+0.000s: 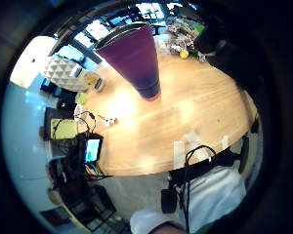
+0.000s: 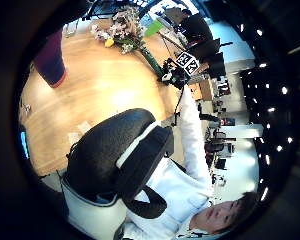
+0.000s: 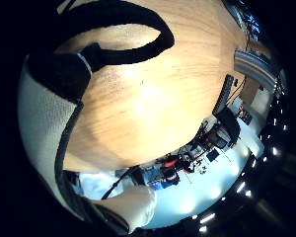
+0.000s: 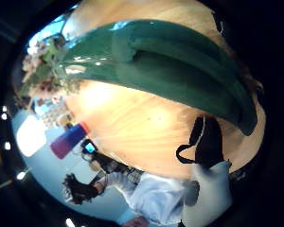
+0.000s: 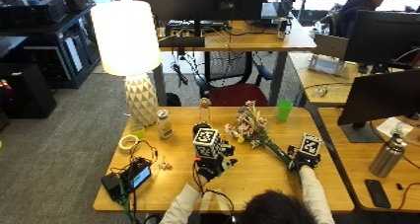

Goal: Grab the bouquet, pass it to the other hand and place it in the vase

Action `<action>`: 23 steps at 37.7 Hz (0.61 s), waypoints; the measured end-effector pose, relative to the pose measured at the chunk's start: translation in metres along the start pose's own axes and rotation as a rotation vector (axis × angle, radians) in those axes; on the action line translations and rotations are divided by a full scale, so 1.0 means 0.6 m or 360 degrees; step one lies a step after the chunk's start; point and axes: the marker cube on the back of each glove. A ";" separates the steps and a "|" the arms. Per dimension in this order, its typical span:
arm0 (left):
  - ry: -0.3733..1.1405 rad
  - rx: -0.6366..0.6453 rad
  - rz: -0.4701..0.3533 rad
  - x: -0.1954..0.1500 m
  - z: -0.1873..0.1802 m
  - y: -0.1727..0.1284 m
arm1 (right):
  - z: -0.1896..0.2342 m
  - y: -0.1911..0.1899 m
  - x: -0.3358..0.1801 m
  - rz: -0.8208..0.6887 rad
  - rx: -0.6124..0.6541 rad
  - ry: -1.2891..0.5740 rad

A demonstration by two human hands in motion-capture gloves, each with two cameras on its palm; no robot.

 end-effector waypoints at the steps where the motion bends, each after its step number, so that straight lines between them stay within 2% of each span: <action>1: -0.0001 0.0000 0.0002 -0.001 0.002 -0.001 | 0.001 0.000 0.000 -0.0005 0.0000 0.0010; 4: -0.0006 0.0003 0.0003 -0.010 0.021 -0.016 | 0.004 0.006 -0.002 -0.0041 -0.0035 0.0026; 7: -0.0003 -0.0006 -0.0010 -0.005 0.015 -0.010 | 0.006 0.010 -0.003 -0.0031 -0.0040 0.0028; 11: 0.0000 0.0003 -0.0005 0.007 -0.004 0.006 | 0.005 0.008 -0.006 0.0016 0.0018 0.0021; 15: -0.0023 -0.0011 0.0002 0.002 0.006 0.001 | 0.002 0.001 -0.012 -0.0009 0.0100 0.0003; 23: -0.0017 -0.0017 -0.0005 0.004 0.015 -0.007 | 0.010 -0.005 -0.018 -0.0054 0.0098 0.0017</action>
